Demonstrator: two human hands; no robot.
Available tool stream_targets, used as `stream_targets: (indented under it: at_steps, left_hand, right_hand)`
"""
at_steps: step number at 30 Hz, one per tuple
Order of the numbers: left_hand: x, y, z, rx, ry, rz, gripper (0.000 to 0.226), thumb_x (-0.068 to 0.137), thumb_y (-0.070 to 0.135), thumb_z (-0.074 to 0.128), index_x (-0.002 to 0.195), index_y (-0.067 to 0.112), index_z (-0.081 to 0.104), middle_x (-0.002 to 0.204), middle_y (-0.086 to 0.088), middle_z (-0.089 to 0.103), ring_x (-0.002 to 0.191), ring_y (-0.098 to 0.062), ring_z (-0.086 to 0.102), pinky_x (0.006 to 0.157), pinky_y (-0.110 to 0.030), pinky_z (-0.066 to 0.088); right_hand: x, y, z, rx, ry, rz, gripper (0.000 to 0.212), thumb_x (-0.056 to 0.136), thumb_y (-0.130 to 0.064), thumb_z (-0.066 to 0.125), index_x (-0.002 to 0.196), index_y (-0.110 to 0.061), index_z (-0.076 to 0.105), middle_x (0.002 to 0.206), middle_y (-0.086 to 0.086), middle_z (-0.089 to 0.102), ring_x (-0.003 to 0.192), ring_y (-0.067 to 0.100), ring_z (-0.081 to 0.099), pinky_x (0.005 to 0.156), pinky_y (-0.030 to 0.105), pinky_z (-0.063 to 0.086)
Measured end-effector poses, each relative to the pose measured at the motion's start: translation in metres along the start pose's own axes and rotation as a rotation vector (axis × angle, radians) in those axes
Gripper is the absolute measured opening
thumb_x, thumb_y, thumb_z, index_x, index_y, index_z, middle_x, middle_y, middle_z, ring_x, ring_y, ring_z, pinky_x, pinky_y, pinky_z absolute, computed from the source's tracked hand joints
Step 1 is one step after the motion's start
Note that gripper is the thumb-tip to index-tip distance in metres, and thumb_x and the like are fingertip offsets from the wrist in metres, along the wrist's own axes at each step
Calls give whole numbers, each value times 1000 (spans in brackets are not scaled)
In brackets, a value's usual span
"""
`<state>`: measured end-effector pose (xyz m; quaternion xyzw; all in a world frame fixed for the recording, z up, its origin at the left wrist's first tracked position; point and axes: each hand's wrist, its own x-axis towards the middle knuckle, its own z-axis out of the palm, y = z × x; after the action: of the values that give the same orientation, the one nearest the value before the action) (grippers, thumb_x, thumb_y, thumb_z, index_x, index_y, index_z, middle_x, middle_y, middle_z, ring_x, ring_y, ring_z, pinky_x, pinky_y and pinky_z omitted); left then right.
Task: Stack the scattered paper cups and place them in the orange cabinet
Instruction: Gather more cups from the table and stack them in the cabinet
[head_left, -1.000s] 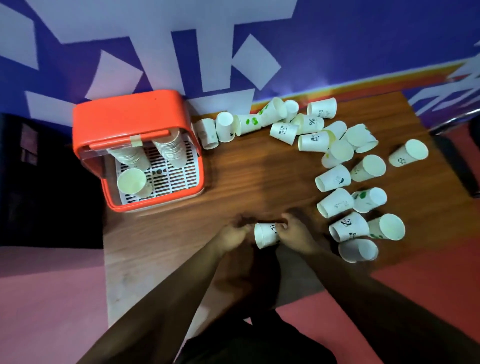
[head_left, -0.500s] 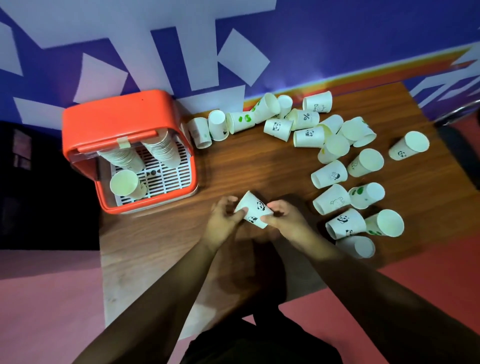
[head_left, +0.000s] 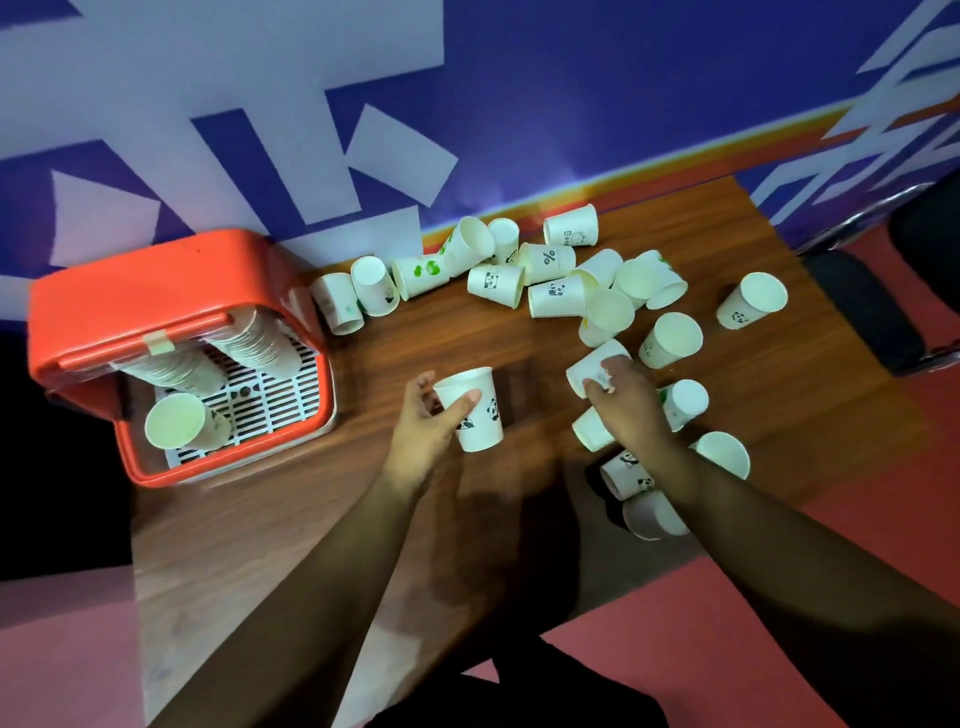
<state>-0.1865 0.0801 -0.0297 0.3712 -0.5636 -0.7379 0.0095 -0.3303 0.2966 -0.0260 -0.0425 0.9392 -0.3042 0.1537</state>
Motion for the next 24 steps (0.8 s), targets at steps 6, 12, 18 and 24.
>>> stream_targets:
  at_steps: [6, 12, 18, 24]
  left_hand:
    - [2, -10, 10, -5, 28, -20, 104, 55, 52, 91, 141, 20, 42, 129, -11, 63, 116, -24, 66, 101, -42, 54]
    - [6, -9, 10, 3, 78, -7, 74, 83, 25, 81, 143, 18, 39, 132, -10, 61, 115, -22, 65, 89, -32, 55]
    - [-1, 1, 1, 29, 112, 37, 70, 86, 21, 78, 144, 16, 39, 130, -2, 62, 114, -11, 62, 72, -14, 54]
    - [-20, 15, -44, 10, 164, 122, 51, 81, 22, 84, 124, 29, 56, 121, 0, 69, 112, -14, 66, 89, -28, 55]
  right_hand:
    - [49, 23, -1, -243, 20, 121, 49, 95, -36, 58, 126, 1, 50, 125, 24, 55, 115, 40, 54, 92, 43, 46]
    - [62, 28, 9, -248, -17, 79, 26, 96, -24, 58, 111, -2, 62, 115, 19, 63, 109, 36, 58, 89, 40, 47]
    - [34, -10, 1, 32, -138, -145, 13, 88, -19, 69, 89, -5, 69, 93, 3, 55, 94, 20, 56, 78, 25, 39]
    - [4, -87, 7, 324, -363, -90, 9, 83, -23, 74, 88, -16, 72, 106, -3, 62, 102, 13, 58, 91, 33, 47]
